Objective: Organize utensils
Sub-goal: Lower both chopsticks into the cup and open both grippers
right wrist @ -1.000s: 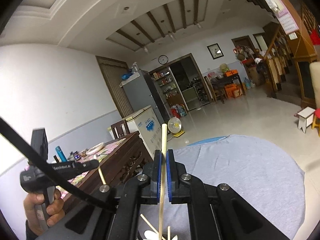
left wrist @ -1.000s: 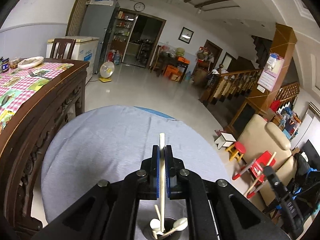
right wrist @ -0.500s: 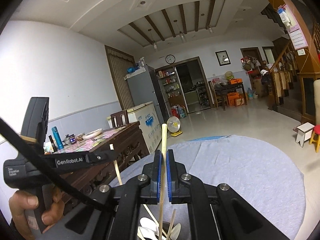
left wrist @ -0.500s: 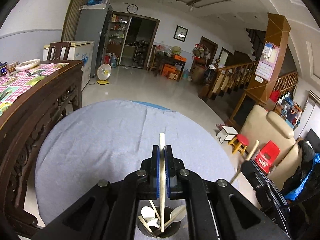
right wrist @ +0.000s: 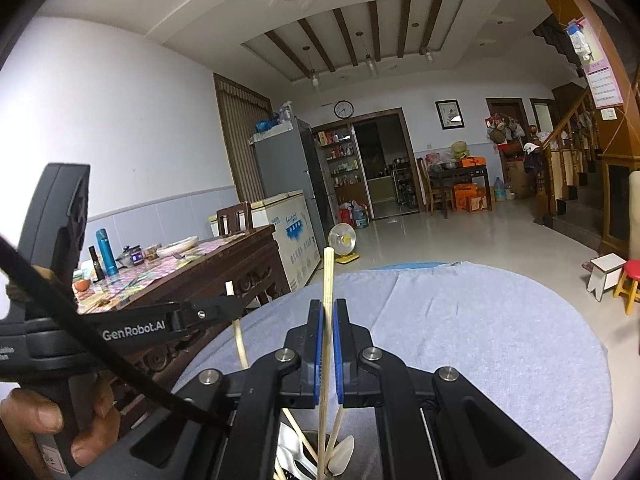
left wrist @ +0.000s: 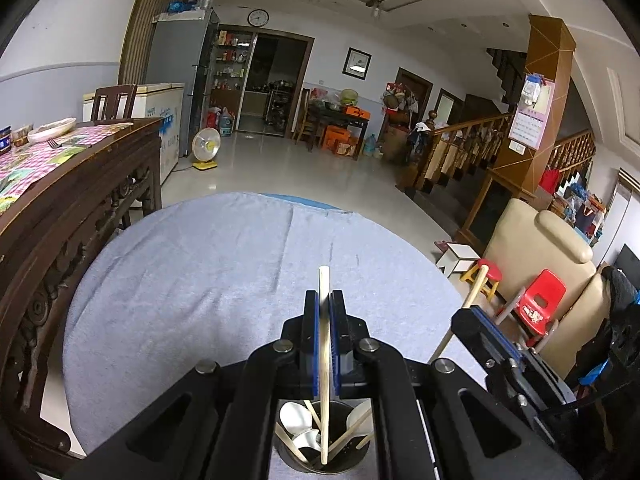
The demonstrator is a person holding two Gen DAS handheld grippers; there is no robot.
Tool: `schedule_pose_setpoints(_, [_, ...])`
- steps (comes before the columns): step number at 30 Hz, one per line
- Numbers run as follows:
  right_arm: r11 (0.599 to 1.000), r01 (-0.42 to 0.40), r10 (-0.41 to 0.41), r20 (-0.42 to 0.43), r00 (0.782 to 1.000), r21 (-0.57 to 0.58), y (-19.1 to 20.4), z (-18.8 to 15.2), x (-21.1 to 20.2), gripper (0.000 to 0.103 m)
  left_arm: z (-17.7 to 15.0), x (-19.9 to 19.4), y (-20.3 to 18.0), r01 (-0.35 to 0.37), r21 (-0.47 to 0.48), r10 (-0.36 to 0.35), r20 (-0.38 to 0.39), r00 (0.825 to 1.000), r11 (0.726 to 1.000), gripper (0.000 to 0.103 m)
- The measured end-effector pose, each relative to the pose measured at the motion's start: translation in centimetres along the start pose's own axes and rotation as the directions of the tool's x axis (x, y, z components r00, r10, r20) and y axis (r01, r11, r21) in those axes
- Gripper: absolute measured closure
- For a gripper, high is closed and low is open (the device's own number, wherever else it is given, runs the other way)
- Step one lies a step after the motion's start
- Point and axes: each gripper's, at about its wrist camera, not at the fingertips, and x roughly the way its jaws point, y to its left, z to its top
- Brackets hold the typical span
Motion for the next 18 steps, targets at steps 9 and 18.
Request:
schedule_pose_setpoints(9, [1.000,-0.001,0.001,-0.034,0.999,-0.003,0.0,-1.2,0.8,0.098,-0.9,0.4,-0.1,-0.022,0.005,0.022,-0.016,1.000,1.000,0.098])
schedule_pose_setpoints(18, [1.000,0.002,-0.003,-0.066,0.998,-0.017,0.5,-1.7,1.5,0.098,-1.9,1.5,0.0,-0.048,0.008,0.049,-0.051,0.997,0.999,0.098])
